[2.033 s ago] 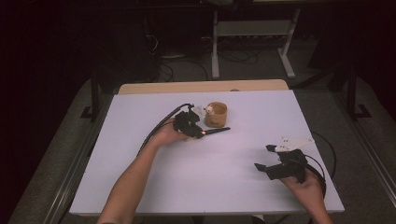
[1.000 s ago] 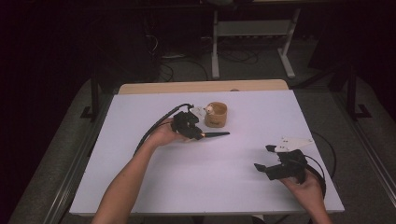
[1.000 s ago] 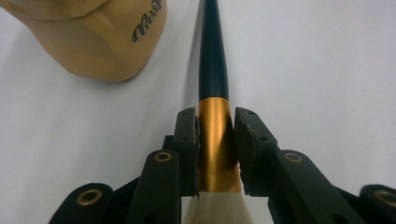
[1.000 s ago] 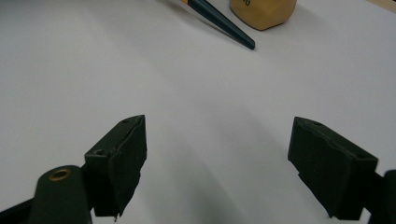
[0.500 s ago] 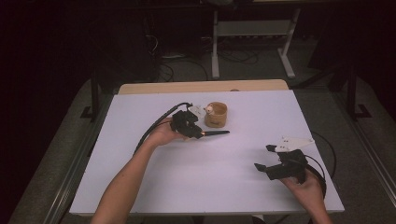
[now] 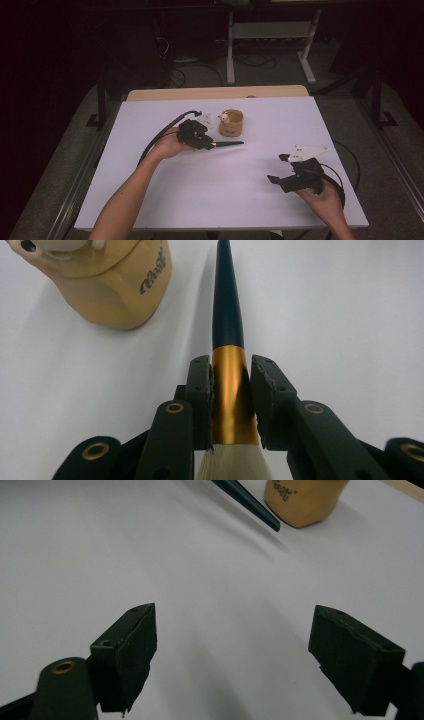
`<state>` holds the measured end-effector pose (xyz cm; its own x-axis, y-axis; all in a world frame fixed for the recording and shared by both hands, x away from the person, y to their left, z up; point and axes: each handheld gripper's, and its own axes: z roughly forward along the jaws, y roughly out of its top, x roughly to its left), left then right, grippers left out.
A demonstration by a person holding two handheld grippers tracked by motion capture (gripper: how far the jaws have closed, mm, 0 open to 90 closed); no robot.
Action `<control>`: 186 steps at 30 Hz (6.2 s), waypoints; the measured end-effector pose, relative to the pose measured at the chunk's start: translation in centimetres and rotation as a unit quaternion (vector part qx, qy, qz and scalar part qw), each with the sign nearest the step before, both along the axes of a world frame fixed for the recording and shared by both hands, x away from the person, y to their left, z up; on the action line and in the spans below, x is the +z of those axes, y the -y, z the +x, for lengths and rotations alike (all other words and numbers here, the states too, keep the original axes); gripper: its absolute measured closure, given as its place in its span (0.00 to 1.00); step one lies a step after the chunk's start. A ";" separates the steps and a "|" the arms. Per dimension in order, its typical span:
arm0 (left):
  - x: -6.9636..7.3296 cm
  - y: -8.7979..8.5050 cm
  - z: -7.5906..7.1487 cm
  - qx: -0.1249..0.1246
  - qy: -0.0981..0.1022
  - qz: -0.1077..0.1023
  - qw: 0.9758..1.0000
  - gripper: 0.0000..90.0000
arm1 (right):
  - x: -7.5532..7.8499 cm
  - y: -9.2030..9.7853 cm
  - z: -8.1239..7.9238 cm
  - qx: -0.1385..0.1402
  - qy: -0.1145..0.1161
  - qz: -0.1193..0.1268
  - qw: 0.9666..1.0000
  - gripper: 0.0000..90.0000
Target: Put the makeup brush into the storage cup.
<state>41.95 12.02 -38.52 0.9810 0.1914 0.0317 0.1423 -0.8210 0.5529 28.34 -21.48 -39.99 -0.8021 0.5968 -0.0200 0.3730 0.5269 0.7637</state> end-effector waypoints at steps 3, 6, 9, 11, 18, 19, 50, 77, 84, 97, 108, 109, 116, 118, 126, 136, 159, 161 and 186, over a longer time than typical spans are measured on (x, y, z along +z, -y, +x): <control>0.7 -0.3 -0.9 -0.008 0.008 0.002 1.000 0.79 | 1.1 -0.8 0.3 0.017 0.006 -0.006 1.000 0.21; 1.4 -0.6 -1.9 -0.015 0.011 -0.005 1.000 0.79 | 2.0 -1.5 0.7 0.031 0.006 -0.005 0.999 0.20; 1.8 -0.6 -3.0 -0.027 0.017 -0.010 0.999 0.79 | 3.1 -2.8 1.3 0.055 0.005 -0.018 0.998 0.20; 2.1 -0.5 -3.7 -0.034 0.020 -0.011 0.999 0.79 | 3.6 -3.6 1.6 0.069 0.008 -0.026 0.997 0.20; 3.3 -0.3 -6.2 -0.062 0.033 -0.020 0.997 0.79 | 5.1 -6.5 2.5 0.128 0.005 -0.045 0.991 0.22; 3.5 -0.3 -6.7 -0.068 0.032 -0.022 0.997 0.79 | 5.2 -6.9 2.6 0.133 0.001 -0.047 0.990 0.22; 3.9 0.6 -11.3 -0.143 0.039 -0.006 0.989 0.79 | 3.0 -13.7 3.4 0.306 -0.066 -0.133 0.941 0.81; 1.5 -2.1 -10.9 -0.068 -0.019 -0.065 0.995 0.48 | 1.7 -11.7 2.2 0.280 -0.047 -0.120 0.951 0.82; -0.1 -3.3 -10.8 -0.030 -0.052 -0.119 0.991 0.42 | 2.4 -10.9 2.0 0.270 -0.035 -0.094 0.958 0.82; -0.9 -3.0 -11.3 -0.001 -0.067 -0.209 0.976 0.52 | 3.2 -9.9 2.3 0.234 -0.011 -0.047 0.971 0.82; -0.1 -2.7 -10.4 0.066 -0.066 -0.276 0.957 0.65 | 2.4 -10.0 2.7 0.168 -0.014 0.040 0.985 0.82; 0.0 -2.6 -10.4 0.069 -0.064 -0.278 0.956 0.66 | 2.3 -10.1 2.7 0.166 -0.016 0.043 0.985 0.82; 0.5 -2.3 -10.2 0.083 -0.056 -0.278 0.955 0.70 | 1.1 -10.8 2.8 0.157 -0.022 0.062 0.985 0.82; 0.5 -2.2 -10.3 0.083 -0.055 -0.283 0.954 0.73 | 1.0 -11.0 2.8 0.158 -0.025 0.059 0.985 0.82; 0.9 -2.0 -10.0 0.077 -0.062 -0.277 0.956 0.78 | 0.8 -11.6 2.8 0.164 -0.025 0.040 0.985 0.82; 1.3 -1.7 -10.0 0.070 -0.065 -0.268 0.959 0.81 | 0.9 -11.9 2.8 0.168 -0.029 0.030 0.985 0.82; 2.3 -1.5 -10.2 0.056 -0.054 -0.231 0.970 0.82 | 2.3 -12.4 2.8 0.173 -0.031 0.028 0.984 0.76; 2.3 -1.5 -10.2 0.055 -0.054 -0.228 0.971 0.82 | 2.3 -12.5 2.8 0.178 -0.024 0.023 0.983 0.79; 2.6 -2.1 -10.4 0.052 -0.049 -0.209 0.975 0.75 | 2.0 -12.5 3.1 0.181 -0.050 0.043 0.981 0.82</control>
<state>31.60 14.10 -35.87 0.9499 0.2664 -0.1633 0.2819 -0.5050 0.8158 31.42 -9.00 -38.03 -0.9575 0.2676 0.1075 0.2479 0.5733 0.7809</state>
